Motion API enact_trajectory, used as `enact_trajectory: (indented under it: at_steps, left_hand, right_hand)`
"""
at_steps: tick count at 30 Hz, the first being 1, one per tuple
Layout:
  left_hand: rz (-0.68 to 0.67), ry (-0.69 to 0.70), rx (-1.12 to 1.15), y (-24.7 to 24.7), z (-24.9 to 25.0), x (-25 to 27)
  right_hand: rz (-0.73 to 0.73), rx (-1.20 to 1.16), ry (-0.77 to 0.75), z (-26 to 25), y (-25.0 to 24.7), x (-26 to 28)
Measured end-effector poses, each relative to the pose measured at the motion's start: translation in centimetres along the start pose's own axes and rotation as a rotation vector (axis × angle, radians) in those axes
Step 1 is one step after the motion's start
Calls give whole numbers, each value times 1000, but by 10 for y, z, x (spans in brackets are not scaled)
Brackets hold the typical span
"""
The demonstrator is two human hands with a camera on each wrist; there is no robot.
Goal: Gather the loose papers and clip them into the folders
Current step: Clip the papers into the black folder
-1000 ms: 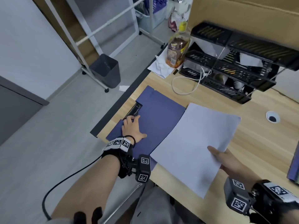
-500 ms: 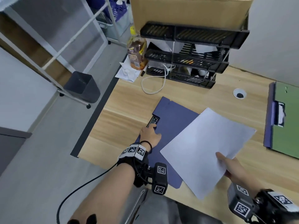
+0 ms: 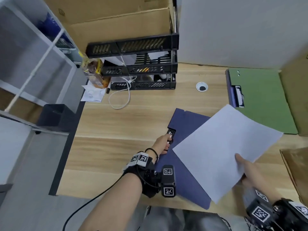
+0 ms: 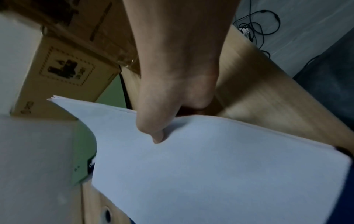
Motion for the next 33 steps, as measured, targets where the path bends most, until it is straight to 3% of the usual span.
enact_trajectory:
  at_steps: [5, 11, 16, 18, 21, 26, 29, 33]
  left_hand:
    - [-118, -13, 79, 1, -7, 6]
    - [-350, -63, 230, -15, -16, 22]
    - [-514, -79, 380, -36, -15, 48]
    - [-511, -92, 454, -49, -15, 53]
    - [-556, -18, 487, -69, -15, 58]
    - [-577, 120, 479, -96, -11, 72]
    - [-532, 194, 438, -108, -15, 68]
    - [-383, 268, 394, -120, -8, 68]
  right_hand:
    - [-122, -147, -18, -41, 4, 32]
    - [-287, -167, -55, -86, 57, 80]
    - [-388, -92, -32, -80, 112, 93]
    - [-417, -95, -21, -72, 128, 94]
    - [-383, -66, -15, -57, 140, 86]
    - [-82, 122, -9, -31, 133, 69]
    - [59, 233, 27, -18, 117, 49]
    - [40, 461, -37, -12, 106, 43]
Point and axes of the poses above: each hand's wrist, its own x-axis away from the middle knuckle, its own y-axis out of the palm, z = x × y, the point moved 3 cm from there along -x, towards the middle knuckle, and after that the axes turned 11 degrees about z, right-handed, at the moved point
